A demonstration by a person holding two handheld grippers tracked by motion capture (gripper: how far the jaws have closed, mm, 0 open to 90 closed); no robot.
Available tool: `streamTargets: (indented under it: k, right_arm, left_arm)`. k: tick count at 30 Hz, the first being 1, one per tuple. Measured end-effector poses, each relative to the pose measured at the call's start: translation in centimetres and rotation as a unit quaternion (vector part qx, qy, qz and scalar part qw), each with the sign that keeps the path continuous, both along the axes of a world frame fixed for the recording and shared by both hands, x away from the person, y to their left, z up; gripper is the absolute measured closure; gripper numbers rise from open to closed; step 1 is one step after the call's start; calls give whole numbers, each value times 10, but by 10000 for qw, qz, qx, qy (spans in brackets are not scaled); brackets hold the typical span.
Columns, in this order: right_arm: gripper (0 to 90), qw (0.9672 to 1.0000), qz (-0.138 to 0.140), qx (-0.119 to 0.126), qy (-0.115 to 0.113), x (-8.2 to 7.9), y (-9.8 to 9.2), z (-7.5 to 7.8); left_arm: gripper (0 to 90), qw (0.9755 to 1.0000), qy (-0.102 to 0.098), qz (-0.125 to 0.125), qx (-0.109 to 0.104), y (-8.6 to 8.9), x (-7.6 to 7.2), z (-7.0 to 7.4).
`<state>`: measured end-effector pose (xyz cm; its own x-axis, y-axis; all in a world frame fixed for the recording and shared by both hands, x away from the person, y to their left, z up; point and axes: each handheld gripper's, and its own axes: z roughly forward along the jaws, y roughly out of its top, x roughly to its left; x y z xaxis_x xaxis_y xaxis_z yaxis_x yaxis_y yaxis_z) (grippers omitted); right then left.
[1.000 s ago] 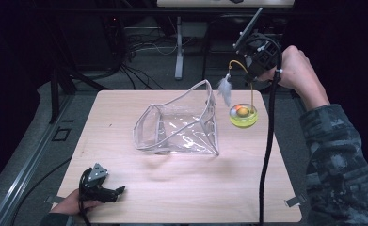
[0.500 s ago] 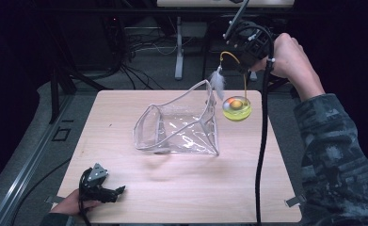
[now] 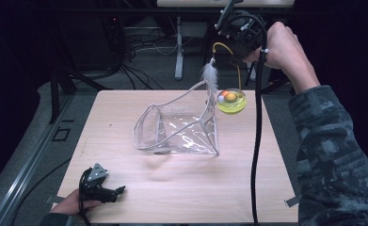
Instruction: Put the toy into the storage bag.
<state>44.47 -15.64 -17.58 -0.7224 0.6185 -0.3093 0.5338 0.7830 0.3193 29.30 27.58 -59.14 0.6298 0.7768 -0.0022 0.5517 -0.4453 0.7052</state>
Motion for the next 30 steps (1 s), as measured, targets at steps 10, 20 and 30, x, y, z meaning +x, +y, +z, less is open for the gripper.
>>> streamTargets:
  k: [10, 20, 30]
  right_arm:
    - [885, 9999, 106, 110, -73, 4, 14, 6]
    - [885, 9996, 155, 184, -131, 9, 29, 10]
    - [885, 9994, 307, 150, -69, 13, 49, 9]
  left_arm:
    - [0, 10000, 2, 2, -1, 0, 0, 0]
    - [0, 10000, 3, 2, -2, 0, 0, 0]
    - [0, 10000, 1, -2, 3, 0, 0, 0]
